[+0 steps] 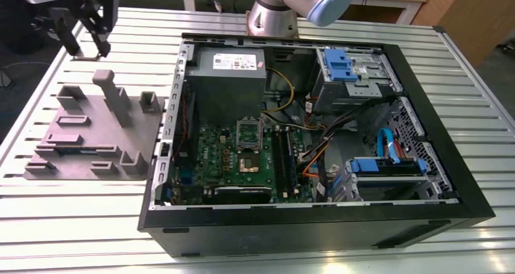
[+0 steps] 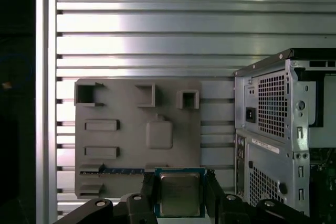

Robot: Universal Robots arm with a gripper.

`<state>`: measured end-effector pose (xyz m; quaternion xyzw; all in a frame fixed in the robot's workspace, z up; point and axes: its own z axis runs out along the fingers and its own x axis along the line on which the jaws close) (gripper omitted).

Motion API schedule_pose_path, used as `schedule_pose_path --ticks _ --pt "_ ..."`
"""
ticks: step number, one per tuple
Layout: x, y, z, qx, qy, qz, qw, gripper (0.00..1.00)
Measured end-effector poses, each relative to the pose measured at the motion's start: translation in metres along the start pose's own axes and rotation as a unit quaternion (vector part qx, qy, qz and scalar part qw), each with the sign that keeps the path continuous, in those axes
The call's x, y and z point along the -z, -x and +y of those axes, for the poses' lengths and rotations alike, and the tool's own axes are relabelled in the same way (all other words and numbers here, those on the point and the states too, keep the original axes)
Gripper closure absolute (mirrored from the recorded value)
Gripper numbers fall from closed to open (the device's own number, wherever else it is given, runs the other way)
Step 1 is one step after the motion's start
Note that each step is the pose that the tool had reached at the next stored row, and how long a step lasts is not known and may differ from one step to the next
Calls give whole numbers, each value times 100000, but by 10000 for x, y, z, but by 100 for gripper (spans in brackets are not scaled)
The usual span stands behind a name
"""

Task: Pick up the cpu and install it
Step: 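Pick up the cpu and move it towards the insertion slot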

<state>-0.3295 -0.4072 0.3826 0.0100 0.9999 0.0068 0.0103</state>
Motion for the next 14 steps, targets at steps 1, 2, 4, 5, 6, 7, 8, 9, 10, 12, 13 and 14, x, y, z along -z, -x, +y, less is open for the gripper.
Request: schedule_pose_path --ticks 1,2,4,5,6,7,8,9,10,12,13,14 --pt "-2 44 1 -1 -4 5 100000 53" --pt "-5 89 2 -2 -3 3 100000 53" --pt "-15 178 4 -4 -3 -1 100000 53" --pt "-20 227 4 -2 -10 7 100000 53" --pt "-25 272 5 3 -9 7 100000 53" --pt "-30 317 6 2 -6 1 100000 53" --pt "-35 362 7 0 -4 -4 100000 53" --pt "-39 406 8 -3 -6 3 100000 53" --pt "-43 451 9 -3 -8 5 100000 53" --pt "-53 545 10 1 -5 1 100000 53" --pt "-57 590 11 -1 -4 -2 100000 53" --pt "-61 635 12 -4 -6 2 100000 53"
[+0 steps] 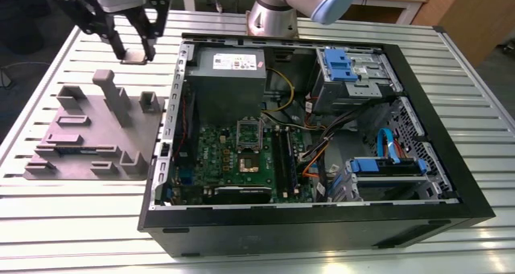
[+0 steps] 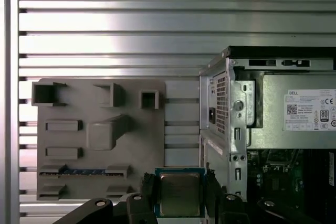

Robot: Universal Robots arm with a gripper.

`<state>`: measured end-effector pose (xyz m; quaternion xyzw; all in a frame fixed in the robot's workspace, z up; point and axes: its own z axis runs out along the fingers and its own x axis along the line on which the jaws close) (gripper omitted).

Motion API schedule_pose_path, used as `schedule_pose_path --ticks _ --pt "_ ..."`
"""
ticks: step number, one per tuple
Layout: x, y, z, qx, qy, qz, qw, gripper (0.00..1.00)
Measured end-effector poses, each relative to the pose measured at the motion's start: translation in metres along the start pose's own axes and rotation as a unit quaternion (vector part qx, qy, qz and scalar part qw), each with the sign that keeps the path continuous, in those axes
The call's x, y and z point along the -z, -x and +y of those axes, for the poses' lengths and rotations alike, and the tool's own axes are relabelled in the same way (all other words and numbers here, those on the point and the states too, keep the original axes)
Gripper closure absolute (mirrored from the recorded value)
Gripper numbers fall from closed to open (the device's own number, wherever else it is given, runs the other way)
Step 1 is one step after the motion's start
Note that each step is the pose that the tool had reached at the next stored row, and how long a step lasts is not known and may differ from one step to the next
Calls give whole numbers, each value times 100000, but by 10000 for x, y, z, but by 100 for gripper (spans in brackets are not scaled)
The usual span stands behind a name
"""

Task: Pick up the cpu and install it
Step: 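Pick up the cpu and move it towards the insertion slot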

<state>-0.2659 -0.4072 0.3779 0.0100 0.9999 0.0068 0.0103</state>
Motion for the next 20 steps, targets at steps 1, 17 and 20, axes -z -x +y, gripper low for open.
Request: schedule_pose_path --ticks 1,17,20 --pt "-4 45 1 1 0 -1 100000 53" --pt "-63 770 15 2 -2 2 100000 53" --pt "-77 909 18 6 0 -1 100000 53"
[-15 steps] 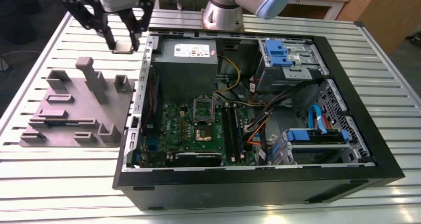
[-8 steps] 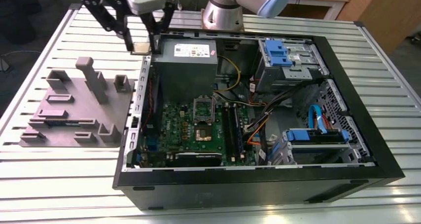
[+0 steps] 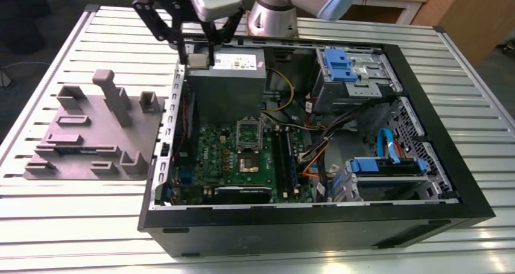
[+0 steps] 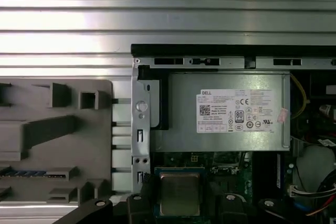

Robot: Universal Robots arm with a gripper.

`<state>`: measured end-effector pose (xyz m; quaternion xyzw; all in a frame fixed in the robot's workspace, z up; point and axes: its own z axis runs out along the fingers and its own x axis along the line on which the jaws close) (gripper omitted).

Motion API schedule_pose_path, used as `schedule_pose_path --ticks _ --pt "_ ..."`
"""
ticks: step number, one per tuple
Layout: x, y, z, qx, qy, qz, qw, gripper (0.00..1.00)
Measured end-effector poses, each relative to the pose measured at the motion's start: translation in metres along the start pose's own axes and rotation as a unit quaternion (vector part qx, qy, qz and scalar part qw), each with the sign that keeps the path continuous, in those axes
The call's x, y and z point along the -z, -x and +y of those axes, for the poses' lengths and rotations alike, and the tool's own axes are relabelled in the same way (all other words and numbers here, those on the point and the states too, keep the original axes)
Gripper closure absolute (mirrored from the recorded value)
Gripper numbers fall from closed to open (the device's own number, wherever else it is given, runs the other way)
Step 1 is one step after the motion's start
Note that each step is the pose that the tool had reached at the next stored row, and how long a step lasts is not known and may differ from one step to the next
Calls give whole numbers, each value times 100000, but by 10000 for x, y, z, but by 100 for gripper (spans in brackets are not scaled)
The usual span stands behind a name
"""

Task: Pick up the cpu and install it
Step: 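Pick up the cpu and move it towards the insertion slot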

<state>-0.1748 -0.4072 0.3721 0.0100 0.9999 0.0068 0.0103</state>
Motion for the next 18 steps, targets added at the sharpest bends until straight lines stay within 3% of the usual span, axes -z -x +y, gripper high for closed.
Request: schedule_pose_path --ticks 18 --pt "-85 816 15 -1 -3 2 100000 53"
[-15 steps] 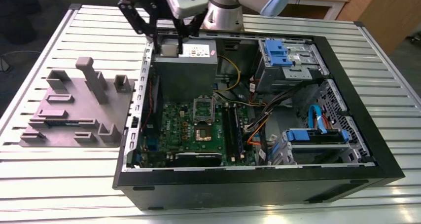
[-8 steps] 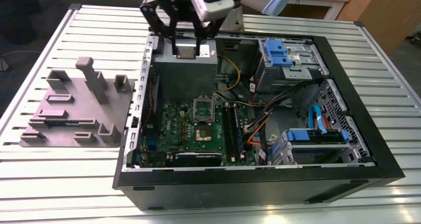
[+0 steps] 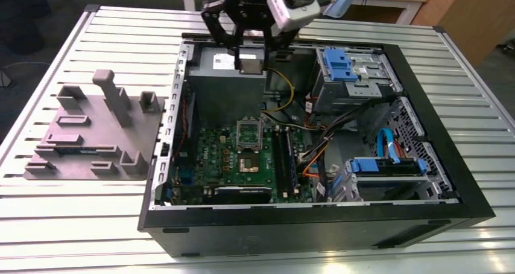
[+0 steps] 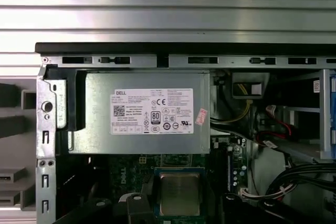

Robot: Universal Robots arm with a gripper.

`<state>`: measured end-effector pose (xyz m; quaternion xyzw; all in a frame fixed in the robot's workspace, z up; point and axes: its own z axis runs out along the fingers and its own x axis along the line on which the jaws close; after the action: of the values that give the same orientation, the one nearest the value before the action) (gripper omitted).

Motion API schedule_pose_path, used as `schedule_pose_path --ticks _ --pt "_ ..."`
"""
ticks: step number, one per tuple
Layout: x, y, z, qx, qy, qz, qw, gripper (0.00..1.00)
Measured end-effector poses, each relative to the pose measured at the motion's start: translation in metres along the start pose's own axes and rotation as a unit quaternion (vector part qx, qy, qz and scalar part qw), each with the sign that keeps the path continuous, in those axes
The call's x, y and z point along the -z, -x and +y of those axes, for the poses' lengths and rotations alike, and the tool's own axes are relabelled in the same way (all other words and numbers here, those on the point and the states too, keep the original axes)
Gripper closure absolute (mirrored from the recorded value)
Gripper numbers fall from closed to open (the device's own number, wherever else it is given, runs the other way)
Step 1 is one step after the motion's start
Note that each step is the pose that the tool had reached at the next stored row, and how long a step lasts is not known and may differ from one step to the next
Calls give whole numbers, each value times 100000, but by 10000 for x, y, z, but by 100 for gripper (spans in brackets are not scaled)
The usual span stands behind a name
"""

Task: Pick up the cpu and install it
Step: 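Pick up the cpu and move it towards the insertion slot, then place the cpu into insertion slot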

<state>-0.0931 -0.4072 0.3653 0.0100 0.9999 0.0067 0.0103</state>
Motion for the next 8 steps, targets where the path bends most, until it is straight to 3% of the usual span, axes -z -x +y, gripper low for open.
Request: schedule_pose_path --ticks 2,8 --pt "-7 72 1 0 3 1 100000 53" --pt "-8 81 1 -4 2 -1 100000 53"
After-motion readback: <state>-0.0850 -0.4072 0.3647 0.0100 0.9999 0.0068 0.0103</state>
